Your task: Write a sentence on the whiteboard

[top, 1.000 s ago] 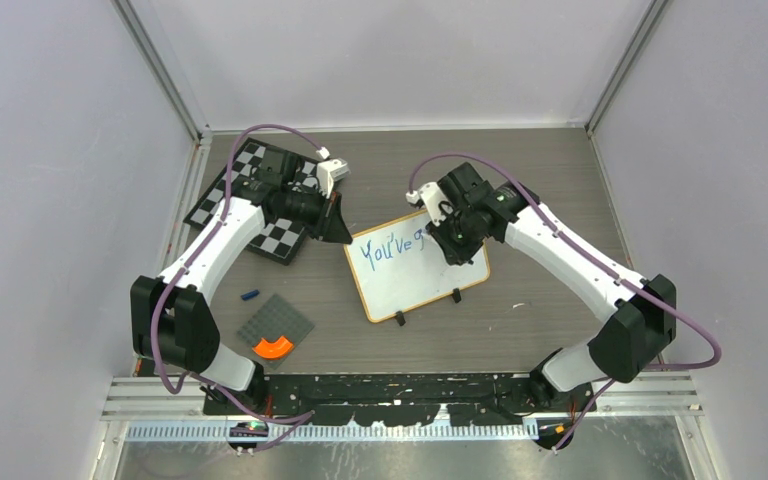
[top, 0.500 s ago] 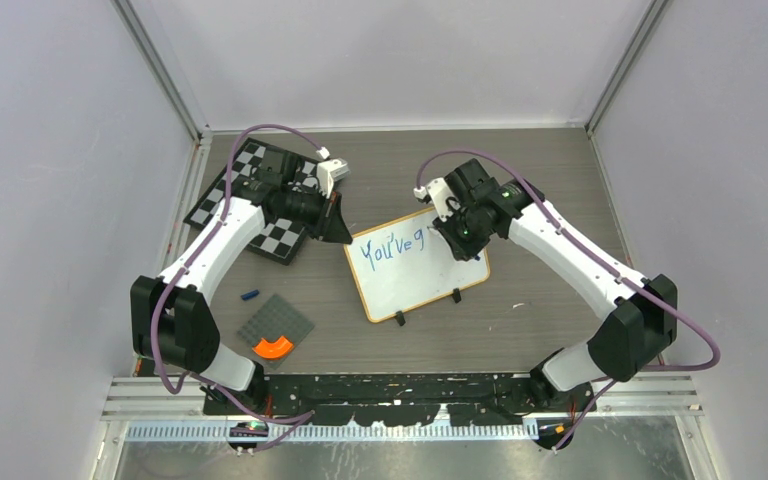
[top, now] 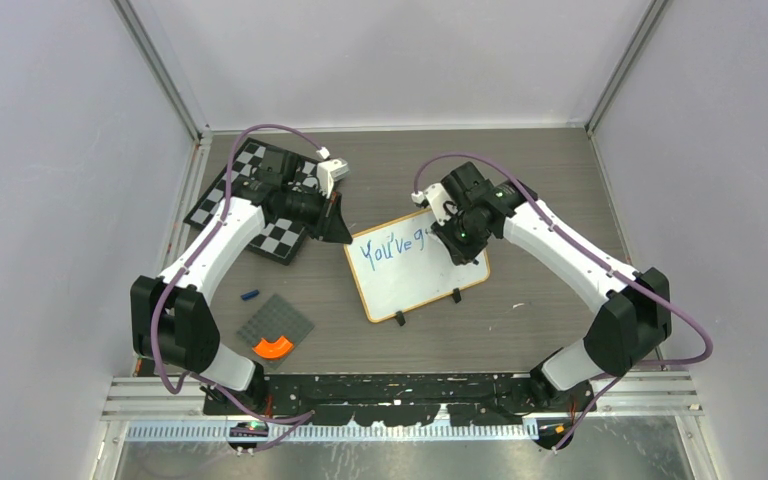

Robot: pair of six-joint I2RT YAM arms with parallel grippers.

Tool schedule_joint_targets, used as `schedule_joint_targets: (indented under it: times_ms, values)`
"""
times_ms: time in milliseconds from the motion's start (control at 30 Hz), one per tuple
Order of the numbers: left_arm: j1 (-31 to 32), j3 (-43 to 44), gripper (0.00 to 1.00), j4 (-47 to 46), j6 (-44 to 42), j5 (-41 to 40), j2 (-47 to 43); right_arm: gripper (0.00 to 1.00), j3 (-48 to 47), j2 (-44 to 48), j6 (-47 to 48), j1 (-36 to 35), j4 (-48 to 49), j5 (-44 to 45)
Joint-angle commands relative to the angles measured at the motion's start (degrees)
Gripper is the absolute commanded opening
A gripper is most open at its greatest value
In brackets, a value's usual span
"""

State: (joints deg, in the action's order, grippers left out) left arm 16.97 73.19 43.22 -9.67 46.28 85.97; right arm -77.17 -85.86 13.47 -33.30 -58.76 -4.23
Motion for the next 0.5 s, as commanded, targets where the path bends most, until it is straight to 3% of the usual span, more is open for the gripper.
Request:
schedule_joint_targets:
  times_ms: [0, 467]
  values:
    - [0.96, -0.28, 0.00, -0.01, -0.62, -0.93, 0.91, 0.00, 1.62, 1.34, 0.91, -0.19, 0.70, -0.40]
    - [0.96, -0.37, 0.00, -0.05, -0.61, -0.85, 0.71, 0.00, 0.12, 1.99, 1.90, 1.51, -0.25, 2.57]
